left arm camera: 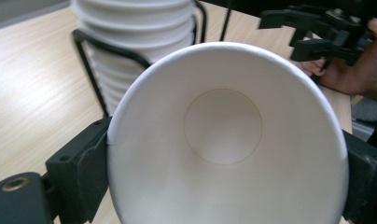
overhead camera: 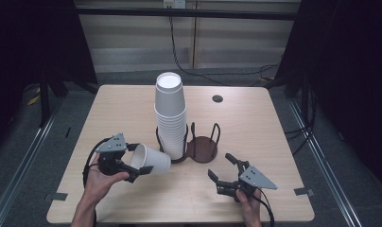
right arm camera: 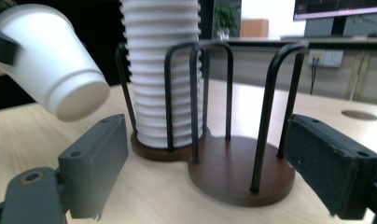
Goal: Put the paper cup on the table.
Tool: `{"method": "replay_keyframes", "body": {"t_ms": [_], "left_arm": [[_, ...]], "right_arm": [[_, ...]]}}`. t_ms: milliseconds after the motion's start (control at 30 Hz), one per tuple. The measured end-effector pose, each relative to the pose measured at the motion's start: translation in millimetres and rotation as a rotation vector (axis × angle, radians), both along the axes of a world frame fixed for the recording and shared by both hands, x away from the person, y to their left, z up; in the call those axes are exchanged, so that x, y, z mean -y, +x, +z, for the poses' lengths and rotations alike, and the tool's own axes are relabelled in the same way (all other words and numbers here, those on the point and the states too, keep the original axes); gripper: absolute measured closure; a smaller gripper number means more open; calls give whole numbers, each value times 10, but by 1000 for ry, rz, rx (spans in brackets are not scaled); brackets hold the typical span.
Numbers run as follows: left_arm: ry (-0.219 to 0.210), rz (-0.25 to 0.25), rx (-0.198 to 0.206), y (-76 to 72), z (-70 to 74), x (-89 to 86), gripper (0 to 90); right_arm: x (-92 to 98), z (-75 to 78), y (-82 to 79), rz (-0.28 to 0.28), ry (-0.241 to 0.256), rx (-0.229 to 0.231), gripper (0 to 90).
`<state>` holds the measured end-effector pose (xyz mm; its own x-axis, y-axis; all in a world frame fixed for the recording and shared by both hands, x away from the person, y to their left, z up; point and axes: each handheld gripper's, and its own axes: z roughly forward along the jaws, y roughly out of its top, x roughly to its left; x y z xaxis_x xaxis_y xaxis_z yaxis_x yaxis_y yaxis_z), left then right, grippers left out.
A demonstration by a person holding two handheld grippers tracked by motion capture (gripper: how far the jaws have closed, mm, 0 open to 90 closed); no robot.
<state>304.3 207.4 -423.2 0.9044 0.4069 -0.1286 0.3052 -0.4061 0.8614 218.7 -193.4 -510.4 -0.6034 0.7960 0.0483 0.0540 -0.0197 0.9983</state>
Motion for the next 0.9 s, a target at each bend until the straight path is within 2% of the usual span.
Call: {"method": "replay_keyframes", "body": {"t_ms": [100,467,600,900], "left_arm": [[-3,11,-14,19,-6,-52,91],[40,63,-21,134,62,-176,89],[103,85,-27,191,97,-193,89],[202,121,-22,358,244,-260,88]], "right_arm": [[-2,-7,-24,14,-8,30,131],[6,-10,-29,24,-1,33,132],[7,-10,-30,24,-1,34,133],[7,-10,-30,25,-1,34,133]]}}
